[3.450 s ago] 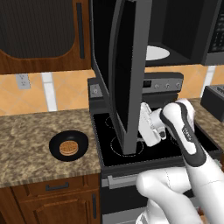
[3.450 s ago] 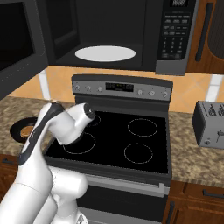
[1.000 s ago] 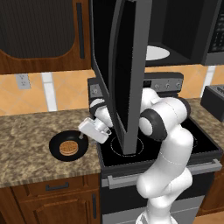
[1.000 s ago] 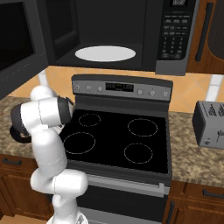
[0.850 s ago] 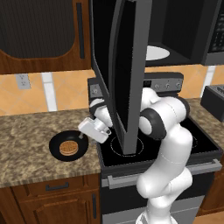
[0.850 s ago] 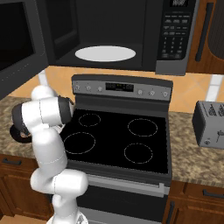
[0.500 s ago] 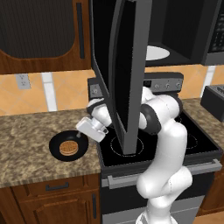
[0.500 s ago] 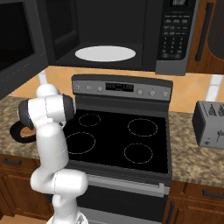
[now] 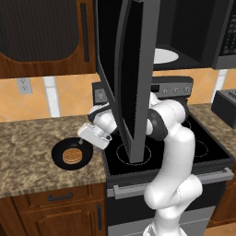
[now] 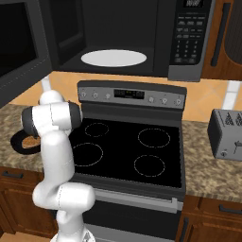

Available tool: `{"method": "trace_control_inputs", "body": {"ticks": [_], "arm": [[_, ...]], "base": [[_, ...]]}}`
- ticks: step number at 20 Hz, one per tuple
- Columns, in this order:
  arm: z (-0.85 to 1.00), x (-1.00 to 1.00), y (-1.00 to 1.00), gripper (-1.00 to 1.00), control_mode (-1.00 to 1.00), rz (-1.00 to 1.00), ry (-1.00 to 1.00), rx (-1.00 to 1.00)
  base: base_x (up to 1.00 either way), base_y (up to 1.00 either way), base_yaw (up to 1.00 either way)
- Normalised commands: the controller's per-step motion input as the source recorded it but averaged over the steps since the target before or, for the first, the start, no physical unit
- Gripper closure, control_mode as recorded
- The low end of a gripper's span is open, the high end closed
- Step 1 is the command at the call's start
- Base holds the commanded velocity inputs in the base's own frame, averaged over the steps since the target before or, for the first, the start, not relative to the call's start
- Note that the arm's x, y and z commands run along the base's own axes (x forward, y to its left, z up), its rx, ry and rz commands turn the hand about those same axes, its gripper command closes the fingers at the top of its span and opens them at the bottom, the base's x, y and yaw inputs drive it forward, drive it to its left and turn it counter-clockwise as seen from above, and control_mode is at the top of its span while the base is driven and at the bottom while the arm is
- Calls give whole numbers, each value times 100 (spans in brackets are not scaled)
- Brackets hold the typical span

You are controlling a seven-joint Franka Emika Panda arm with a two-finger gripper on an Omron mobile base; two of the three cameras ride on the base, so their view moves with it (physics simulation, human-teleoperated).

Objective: Open the microwave, place the bowl with waffle inside the microwave, then close the microwave door and turn it on.

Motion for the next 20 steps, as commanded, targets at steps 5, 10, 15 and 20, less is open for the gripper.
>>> {"method": "trace_control_inputs", "body": {"ticks": [5, 10, 15, 20], "arm": [[-31, 0, 26, 100, -100, 0, 0, 0], [-33, 0, 10, 100, -100, 0, 1, 0], [-17, 0, 0, 100, -100, -1, 1, 0], [0, 0, -15, 100, -100, -15, 0, 4]], "base": [[0, 0, 0], [0, 0, 0], [0, 0, 0], [0, 0, 0]]}}
